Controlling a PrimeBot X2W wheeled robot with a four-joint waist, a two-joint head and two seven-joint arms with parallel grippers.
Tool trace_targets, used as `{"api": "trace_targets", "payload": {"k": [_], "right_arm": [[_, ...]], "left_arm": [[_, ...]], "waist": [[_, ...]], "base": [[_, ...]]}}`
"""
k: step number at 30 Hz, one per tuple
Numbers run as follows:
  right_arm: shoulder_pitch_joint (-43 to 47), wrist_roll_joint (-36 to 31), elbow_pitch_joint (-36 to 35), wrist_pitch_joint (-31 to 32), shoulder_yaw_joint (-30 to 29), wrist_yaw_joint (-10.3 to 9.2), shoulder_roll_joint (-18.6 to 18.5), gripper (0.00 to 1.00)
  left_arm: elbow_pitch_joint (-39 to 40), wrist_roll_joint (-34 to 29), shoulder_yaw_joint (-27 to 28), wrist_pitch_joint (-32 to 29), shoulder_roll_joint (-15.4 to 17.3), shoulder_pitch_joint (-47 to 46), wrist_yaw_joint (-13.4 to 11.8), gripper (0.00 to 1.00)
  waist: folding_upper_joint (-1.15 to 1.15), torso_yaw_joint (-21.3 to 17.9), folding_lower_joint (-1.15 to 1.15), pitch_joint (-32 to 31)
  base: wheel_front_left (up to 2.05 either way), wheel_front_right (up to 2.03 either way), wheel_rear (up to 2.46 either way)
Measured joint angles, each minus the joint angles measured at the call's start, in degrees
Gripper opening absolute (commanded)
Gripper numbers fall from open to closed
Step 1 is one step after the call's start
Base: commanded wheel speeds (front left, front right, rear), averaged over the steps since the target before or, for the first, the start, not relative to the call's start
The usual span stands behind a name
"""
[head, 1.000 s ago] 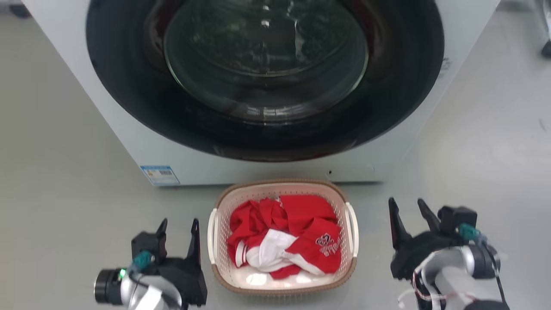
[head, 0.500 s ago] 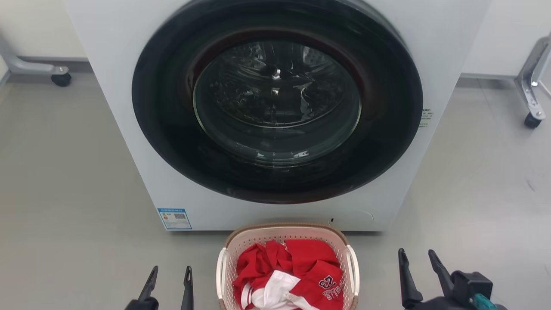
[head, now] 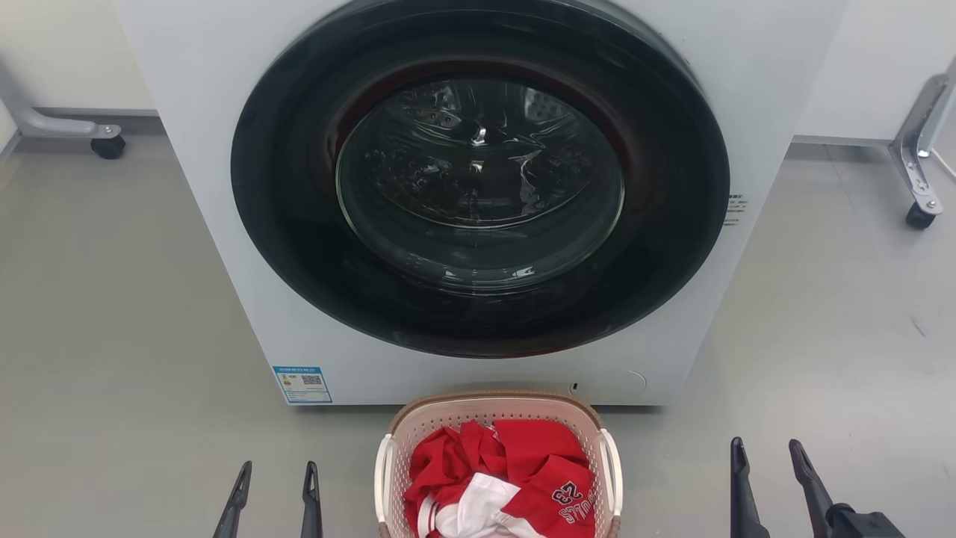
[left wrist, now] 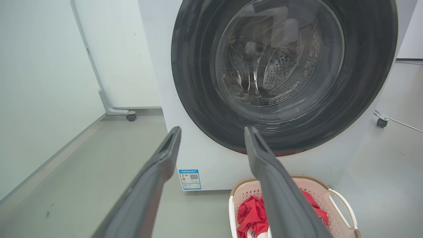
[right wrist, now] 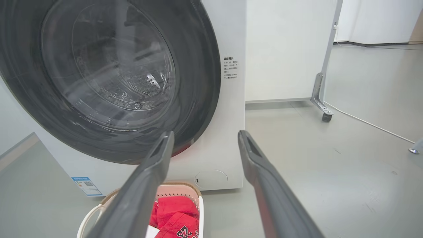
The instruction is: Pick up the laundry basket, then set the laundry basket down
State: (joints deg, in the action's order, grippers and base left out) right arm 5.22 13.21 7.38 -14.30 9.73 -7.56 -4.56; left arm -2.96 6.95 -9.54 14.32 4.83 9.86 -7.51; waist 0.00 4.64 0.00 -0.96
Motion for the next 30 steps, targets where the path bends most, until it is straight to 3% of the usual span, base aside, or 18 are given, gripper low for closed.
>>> {"api": "trace_targets", "payload": {"k": [10, 30], "right_arm": [[1.68, -3.45, -5.39, 0.0, -1.37, 0.01, 0.93, 1.0], [1.7, -5.77, -8.58, -0.01, -2.83, 0.01, 1.71, 1.0]], "left_arm": [[3.39, -0.57, 0.47, 0.0, -0.83, 1.2, 0.0, 1.0], [5.52, -1.49, 2.15, 0.0, -1.29, 1.19, 0.0, 1.0]], "waist": [[0.0, -0.62, 0.0, 0.79], [0.0, -1.42, 0.0, 1.31]], "base": [[0.0, 0.0, 0.0], [0.0, 0.0, 0.0]]}}
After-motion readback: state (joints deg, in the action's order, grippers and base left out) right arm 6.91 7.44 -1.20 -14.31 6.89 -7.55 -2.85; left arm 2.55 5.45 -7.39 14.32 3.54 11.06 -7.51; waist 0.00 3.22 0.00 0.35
